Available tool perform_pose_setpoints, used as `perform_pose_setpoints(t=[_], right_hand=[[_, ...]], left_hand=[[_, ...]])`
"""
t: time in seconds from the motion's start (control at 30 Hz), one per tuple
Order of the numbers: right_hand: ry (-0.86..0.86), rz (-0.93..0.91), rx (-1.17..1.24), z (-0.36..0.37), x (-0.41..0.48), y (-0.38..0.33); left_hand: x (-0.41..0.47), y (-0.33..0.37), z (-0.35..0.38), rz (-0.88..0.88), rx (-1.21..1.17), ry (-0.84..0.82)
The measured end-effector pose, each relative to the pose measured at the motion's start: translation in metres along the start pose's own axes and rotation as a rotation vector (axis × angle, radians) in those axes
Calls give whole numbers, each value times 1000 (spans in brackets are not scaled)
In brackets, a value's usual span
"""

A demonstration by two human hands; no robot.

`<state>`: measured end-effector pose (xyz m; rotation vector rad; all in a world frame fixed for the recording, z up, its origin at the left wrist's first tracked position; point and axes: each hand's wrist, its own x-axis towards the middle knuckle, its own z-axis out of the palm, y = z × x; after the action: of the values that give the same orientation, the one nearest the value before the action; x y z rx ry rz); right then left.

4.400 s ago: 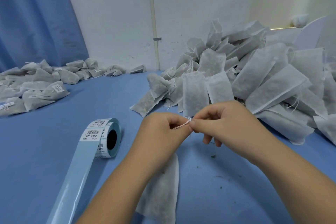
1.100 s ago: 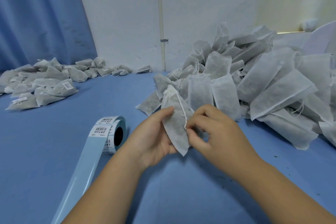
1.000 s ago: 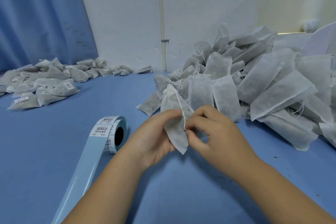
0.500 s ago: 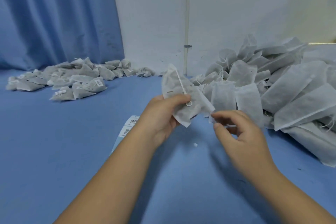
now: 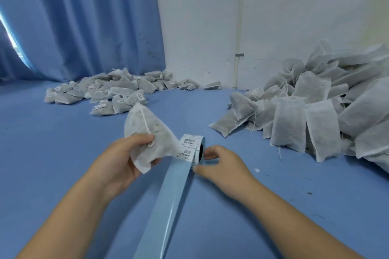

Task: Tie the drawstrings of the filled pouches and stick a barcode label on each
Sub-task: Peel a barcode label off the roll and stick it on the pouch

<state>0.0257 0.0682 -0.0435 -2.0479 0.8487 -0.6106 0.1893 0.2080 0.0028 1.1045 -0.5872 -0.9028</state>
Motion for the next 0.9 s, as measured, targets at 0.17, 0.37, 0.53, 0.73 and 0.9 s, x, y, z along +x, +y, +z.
perform_pose_setpoints(t=[0.17,0.37,0.53,0.73,0.9], right_hand=[[24,-38,78,12,11,-2],[50,-43,27,10,8,-2],[287,-180,-88,-5,1,-18],[138,-428,-359,0,-12,-42],[129,-367,-409,7,-19,-41]], left_hand=[[-12,-19,-15,-256,-99,-58],[-12,-28,-15,-358,-135,-118],[-9,-29,-17,-361,-174,-154],[-7,-31,-18,-374,-214,-211],[-8,-34,-19,-376,-216,-256]])
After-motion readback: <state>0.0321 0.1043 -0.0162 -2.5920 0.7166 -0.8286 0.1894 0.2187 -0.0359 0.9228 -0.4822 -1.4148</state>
